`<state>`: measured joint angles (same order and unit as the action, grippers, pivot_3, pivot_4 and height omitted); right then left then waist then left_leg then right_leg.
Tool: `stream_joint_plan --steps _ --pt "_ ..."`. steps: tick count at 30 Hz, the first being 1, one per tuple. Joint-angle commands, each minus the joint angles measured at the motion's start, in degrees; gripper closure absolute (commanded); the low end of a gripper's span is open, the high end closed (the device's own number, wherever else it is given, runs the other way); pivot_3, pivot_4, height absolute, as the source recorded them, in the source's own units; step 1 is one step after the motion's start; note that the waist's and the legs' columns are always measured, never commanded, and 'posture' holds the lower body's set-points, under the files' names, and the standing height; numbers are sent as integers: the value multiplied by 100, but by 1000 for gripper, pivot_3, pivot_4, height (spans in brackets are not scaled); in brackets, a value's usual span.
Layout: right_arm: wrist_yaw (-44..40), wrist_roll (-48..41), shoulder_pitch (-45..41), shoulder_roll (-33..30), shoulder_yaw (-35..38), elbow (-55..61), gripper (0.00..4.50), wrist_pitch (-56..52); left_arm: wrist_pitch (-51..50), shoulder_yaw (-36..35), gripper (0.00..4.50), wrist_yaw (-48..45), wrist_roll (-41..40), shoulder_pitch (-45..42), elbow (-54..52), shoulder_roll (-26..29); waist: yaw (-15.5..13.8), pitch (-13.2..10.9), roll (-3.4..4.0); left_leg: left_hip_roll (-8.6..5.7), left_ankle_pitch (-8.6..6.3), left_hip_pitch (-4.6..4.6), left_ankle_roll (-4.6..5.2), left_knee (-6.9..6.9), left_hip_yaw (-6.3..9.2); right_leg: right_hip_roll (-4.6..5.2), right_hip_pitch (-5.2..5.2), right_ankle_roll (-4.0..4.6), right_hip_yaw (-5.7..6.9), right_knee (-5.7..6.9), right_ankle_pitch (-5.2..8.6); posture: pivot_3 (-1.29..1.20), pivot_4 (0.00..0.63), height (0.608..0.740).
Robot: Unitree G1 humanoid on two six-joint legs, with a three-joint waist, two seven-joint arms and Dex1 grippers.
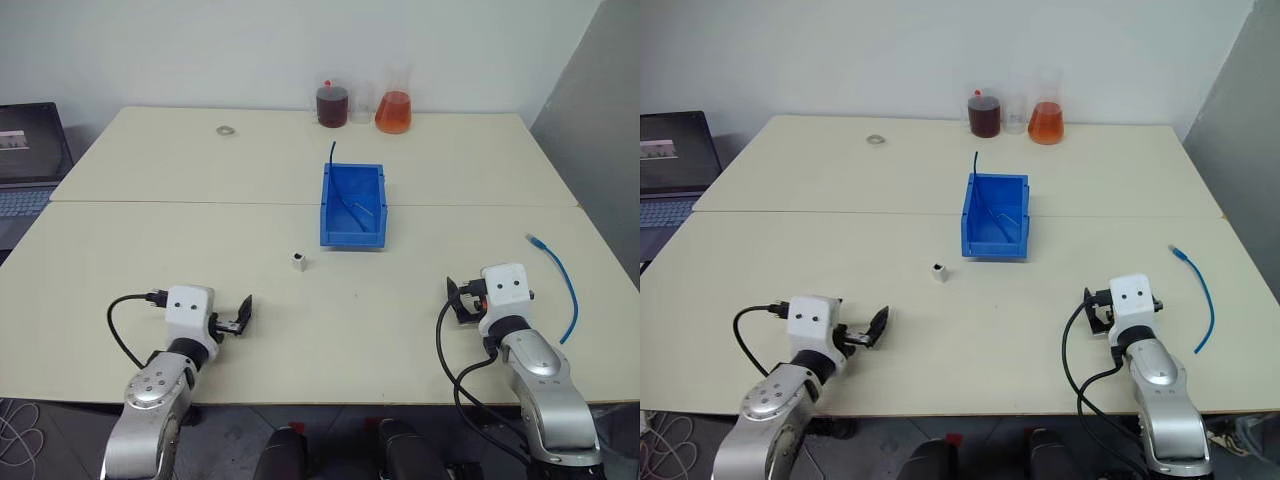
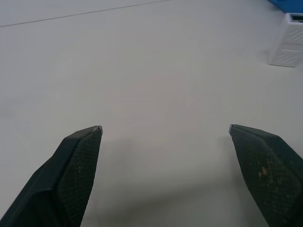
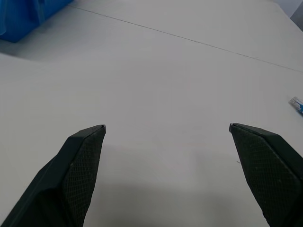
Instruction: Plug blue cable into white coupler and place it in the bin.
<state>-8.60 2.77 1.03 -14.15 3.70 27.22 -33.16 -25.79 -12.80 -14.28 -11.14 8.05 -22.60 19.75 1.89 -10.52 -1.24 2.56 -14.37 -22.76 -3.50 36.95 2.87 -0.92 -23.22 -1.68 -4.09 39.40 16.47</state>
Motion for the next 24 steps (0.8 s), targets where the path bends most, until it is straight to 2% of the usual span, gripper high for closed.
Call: stream_joint_plan --steps 1,12,18,24 --pt "19 -13 -22 -32 83 54 50 133 49 -58 0 62 23 13 -148 -11 -1 0 0 0 0 0 0 0 0 0 0 0 0 0 0 0 150 740" --pt "117 131 -13 -5 -26 3 50 86 -58 116 0 -265 -200 172 -395 -12 1 0 0 1 0 0 0 0 0 0 0 0 0 1 0 0 150 740" --pt "189 121 152 -9 99 157 50 -57 -149 297 0 -868 -487 181 -678 300 0 0 0 1 0 0 0 -1 0 0 0 1 0 0 0 0 150 740" --pt "297 139 143 5 204 202 50 -110 -120 411 0 -1179 -589 -68 -530 467 3 0 1 1 0 2 0 0 0 -1 0 0 1 2 1 0 150 740"
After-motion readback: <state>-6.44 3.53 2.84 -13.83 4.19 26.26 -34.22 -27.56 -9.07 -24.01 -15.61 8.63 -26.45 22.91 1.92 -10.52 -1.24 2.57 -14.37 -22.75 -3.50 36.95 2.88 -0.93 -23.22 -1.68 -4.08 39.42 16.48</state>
